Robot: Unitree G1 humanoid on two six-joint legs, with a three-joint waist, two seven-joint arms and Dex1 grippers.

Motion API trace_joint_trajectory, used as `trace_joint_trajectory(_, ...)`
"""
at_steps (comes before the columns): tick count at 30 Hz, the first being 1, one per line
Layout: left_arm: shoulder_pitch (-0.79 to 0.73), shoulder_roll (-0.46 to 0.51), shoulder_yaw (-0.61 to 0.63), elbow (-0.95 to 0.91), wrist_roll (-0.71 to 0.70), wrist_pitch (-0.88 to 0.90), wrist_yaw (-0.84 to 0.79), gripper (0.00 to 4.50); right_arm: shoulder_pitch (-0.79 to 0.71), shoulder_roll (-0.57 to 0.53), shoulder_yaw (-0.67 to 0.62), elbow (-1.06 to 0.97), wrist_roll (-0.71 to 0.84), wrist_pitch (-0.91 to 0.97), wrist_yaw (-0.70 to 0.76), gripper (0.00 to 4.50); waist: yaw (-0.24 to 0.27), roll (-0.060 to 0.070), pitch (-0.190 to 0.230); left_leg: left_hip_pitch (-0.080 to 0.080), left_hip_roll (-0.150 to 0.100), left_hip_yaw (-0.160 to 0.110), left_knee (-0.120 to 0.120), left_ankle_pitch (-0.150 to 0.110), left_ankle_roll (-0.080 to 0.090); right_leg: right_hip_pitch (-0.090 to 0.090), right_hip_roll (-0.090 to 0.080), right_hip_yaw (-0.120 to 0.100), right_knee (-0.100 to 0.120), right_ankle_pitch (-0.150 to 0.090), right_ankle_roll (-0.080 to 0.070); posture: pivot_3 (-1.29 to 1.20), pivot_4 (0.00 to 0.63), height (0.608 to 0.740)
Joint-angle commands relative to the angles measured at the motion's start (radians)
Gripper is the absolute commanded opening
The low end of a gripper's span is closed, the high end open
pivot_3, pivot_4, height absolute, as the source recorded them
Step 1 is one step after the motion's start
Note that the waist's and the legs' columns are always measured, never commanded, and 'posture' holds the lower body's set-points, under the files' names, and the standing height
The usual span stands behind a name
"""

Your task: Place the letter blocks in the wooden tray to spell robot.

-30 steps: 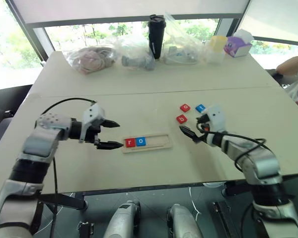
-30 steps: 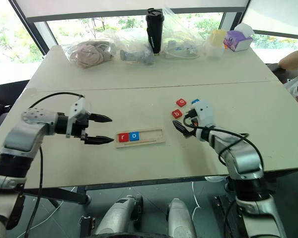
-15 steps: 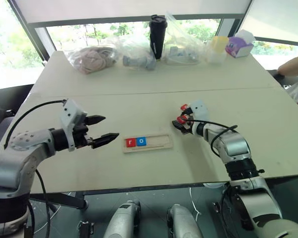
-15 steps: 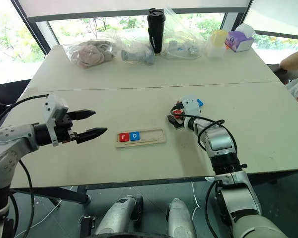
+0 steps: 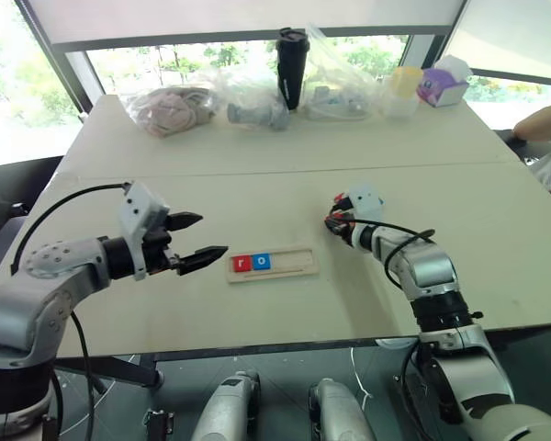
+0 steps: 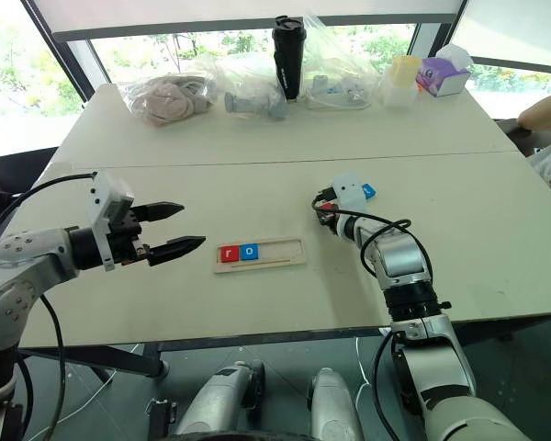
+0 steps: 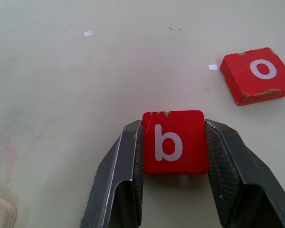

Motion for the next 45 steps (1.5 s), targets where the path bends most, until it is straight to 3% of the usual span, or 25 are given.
trace_joint_trajectory(1, -0.048, 0.002, -0.096, -0.02, 0.005, -0.042, -0.035, 4.5, 0.041, -0.016, -0.115, -0.247, 0.036, 0.153, -0.061, 1.2, 0.003, 0.0, 0.0, 0.0, 0.0, 0.0, 0.0, 0.0, 0.0, 0.0, 0.0, 0.0, 0.0, 0.0, 0.0, 0.0, 0.15, 0.74)
trace_joint_trajectory(5, -0.087, -0.029, -0.163, -0.017, -0.048, -0.031, -0.072, 4.5, 0.164, 0.036, -0.202, -0.566, 0.07, 0.4, -0.129, 1.2, 0.011, 0.0, 0.0, -0.001, 0.0, 0.001, -0.006, 0.0, -0.001, -0.002, -0.001, 0.001, -0.002, 0.0, 0.0, 0.0, 0.15, 0.74)
trace_joint_trajectory(11, -0.111, -0.01, -0.237, 0.001, -0.022, -0.05, -0.116, 4.5, 0.213, 0.303, -0.303, -0.845, -0.014, 0.771, -0.304, 1.2, -0.003, 0.0, 0.0, -0.001, 0.001, 0.0, -0.012, 0.004, -0.006, -0.006, 0.002, 0.003, 0.003, 0.0, -0.001, 0.0, 0.15, 0.74)
trace_joint_trajectory(16, -0.104, 0.031, -0.303, 0.033, 0.033, -0.1, -0.175, 4.5, 0.281, 0.393, -0.246, -0.924, -0.03, 0.809, -0.345, 1.2, -0.003, 0.001, -0.001, -0.001, 0.001, 0.0, -0.012, 0.005, -0.008, -0.011, 0.002, 0.003, 0.003, 0.0, -0.004, 0.0, 0.15, 0.74)
trace_joint_trajectory(26, -0.113, 0.03, -0.336, 0.08, 0.072, -0.148, -0.2, 4.5, 0.336, 0.459, -0.21, -0.945, -0.047, 0.809, -0.369, 1.2, -0.006, 0.001, -0.001, -0.002, 0.001, 0.0, -0.013, 0.005, -0.008, -0.013, 0.002, 0.004, 0.003, 0.0, -0.004, 0.0, 0.15, 0.74)
trace_joint_trajectory(27, -0.114, 0.03, -0.337, 0.084, 0.073, -0.15, -0.202, 4.5, 0.333, 0.461, -0.211, -0.942, -0.048, 0.809, -0.369, 2.26, -0.006, 0.001, -0.001, -0.002, 0.001, 0.0, -0.013, 0.005, -0.008, -0.013, 0.002, 0.004, 0.003, 0.0, -0.004, 0.0, 0.15, 0.74)
trace_joint_trajectory(28, -0.11, 0.032, -0.336, 0.087, 0.076, -0.153, -0.204, 4.5, 0.334, 0.46, -0.211, -0.945, -0.045, 0.809, -0.365, 2.66, -0.006, 0.001, -0.001, -0.002, 0.001, 0.0, -0.013, 0.005, -0.008, -0.013, 0.002, 0.004, 0.003, 0.0, -0.004, 0.0, 0.15, 0.74)
trace_joint_trajectory(31, -0.101, 0.042, -0.33, 0.095, 0.081, -0.162, -0.213, 4.5, 0.321, 0.407, -0.195, -0.964, -0.02, 0.809, -0.324, 4.21, -0.004, 0.001, -0.001, -0.002, 0.001, 0.0, -0.013, 0.005, -0.008, -0.013, 0.002, 0.004, 0.003, 0.0, -0.004, 0.0, 0.15, 0.74)
trace_joint_trajectory(32, -0.099, 0.046, -0.327, 0.097, 0.083, -0.165, -0.216, 4.5, 0.312, 0.356, -0.186, -0.972, -0.013, 0.809, -0.303, 4.42, -0.004, 0.001, -0.001, -0.002, 0.001, 0.0, -0.013, 0.005, -0.008, -0.013, 0.002, 0.004, 0.003, 0.0, -0.004, 0.0, 0.15, 0.74)
trace_joint_trajectory(33, -0.097, 0.051, -0.325, 0.101, 0.086, -0.169, -0.221, 4.5, 0.308, 0.276, -0.161, -0.976, -0.012, 0.798, -0.284, 4.42, -0.003, 0.001, -0.001, -0.002, 0.001, 0.0, -0.013, 0.005, -0.008, -0.013, 0.002, 0.004, 0.003, 0.0, -0.004, 0.0, 0.15, 0.74)
trace_joint_trajectory(35, -0.093, 0.063, -0.318, 0.111, 0.09, -0.18, -0.233, 4.5, 0.322, 0.008, -0.077, -0.965, -0.018, 0.677, -0.194, 4.42, -0.002, 0.002, 0.0, -0.003, 0.0, 0.001, -0.013, 0.005, -0.008, -0.013, 0.001, 0.003, 0.001, 0.0, -0.004, 0.0, 0.15, 0.74)
trace_joint_trajectory(36, -0.091, 0.071, -0.314, 0.116, 0.093, -0.186, -0.242, 4.5, 0.324, -0.066, -0.101, -0.945, 0.013, 0.638, -0.127, 4.42, -0.002, 0.002, 0.0, -0.003, 0.0, 0.001, -0.013, 0.005, -0.008, -0.012, 0.0, 0.003, -0.001, 0.0, -0.004, 0.0, 0.15, 0.74)
trace_joint_trajectory(40, -0.088, 0.092, -0.309, 0.128, 0.099, -0.207, -0.263, 4.5, 0.363, -0.236, -0.183, -0.88, 0.155, 0.46, 0.148, 4.42, -0.007, 0.001, 0.0, -0.003, 0.002, 0.001, -0.014, 0.005, -0.007, -0.006, 0.002, 0.003, -0.004, 0.0, -0.004, 0.0, 0.15, 0.74)
trace_joint_trajectory(45, -0.091, 0.127, -0.31, 0.131, 0.11, -0.236, -0.313, 4.5, 0.425, -0.444, -0.228, -0.645, 0.247, -0.005, 0.614, 4.42, -0.004, 0.001, 0.001, -0.003, 0.003, 0.001, -0.011, 0.006, -0.004, -0.003, 0.002, 0.002, -0.005, 0.0, -0.004, 0.0, 0.15, 0.74)
